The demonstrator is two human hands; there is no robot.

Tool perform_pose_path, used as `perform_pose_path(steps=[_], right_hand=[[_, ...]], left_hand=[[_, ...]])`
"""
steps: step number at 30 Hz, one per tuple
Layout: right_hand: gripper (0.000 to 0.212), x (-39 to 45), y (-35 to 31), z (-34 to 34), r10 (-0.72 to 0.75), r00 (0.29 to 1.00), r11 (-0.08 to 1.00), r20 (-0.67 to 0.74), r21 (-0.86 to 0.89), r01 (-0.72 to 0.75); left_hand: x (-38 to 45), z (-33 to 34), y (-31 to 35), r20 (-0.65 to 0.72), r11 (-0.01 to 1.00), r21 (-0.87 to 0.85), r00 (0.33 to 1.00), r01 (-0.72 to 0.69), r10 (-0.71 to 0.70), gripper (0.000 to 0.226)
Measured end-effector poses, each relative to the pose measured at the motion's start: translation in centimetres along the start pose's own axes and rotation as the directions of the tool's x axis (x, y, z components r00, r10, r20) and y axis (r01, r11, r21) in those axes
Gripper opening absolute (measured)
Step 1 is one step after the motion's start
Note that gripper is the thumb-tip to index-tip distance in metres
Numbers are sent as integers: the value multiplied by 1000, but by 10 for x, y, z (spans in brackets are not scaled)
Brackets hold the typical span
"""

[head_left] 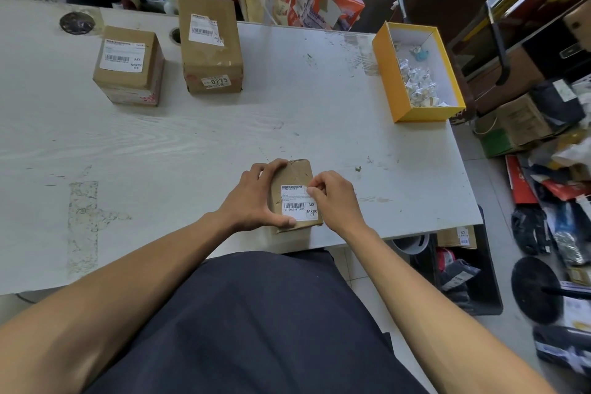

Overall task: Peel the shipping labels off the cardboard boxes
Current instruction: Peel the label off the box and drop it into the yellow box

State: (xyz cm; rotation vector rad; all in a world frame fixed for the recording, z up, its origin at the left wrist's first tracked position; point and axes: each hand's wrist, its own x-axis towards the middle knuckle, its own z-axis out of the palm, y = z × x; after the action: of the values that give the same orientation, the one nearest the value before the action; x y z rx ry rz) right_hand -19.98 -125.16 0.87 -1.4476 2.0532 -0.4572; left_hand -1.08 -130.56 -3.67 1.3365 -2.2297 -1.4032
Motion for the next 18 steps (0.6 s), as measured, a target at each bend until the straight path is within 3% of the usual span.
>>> perform_pose_path(steps=[5,8,11,15,18], right_hand=[[5,4,-5,3,15,997,998,-71,58,-11],[11,8,-10,7,59,989,989,-132,146,-39],[11,12,-16,14,35,986,992,-162,124,-15],[8,19,-25,20,51,989,988,-136,152,-30],[6,23,-27,18,34,996,990,-82,142,-22]], left_hand=[[6,-8,3,-25,997,71,999,-18,20,118],[7,-15,3,-21,999,39,1000,-5,6,120],[5,-21,0,7,1000,12,1000,8,-8,120],[2,-31,-7,97,999,30,995,35,-38,142],[1,-29,-11,66,997,77,997,27,-32,147]])
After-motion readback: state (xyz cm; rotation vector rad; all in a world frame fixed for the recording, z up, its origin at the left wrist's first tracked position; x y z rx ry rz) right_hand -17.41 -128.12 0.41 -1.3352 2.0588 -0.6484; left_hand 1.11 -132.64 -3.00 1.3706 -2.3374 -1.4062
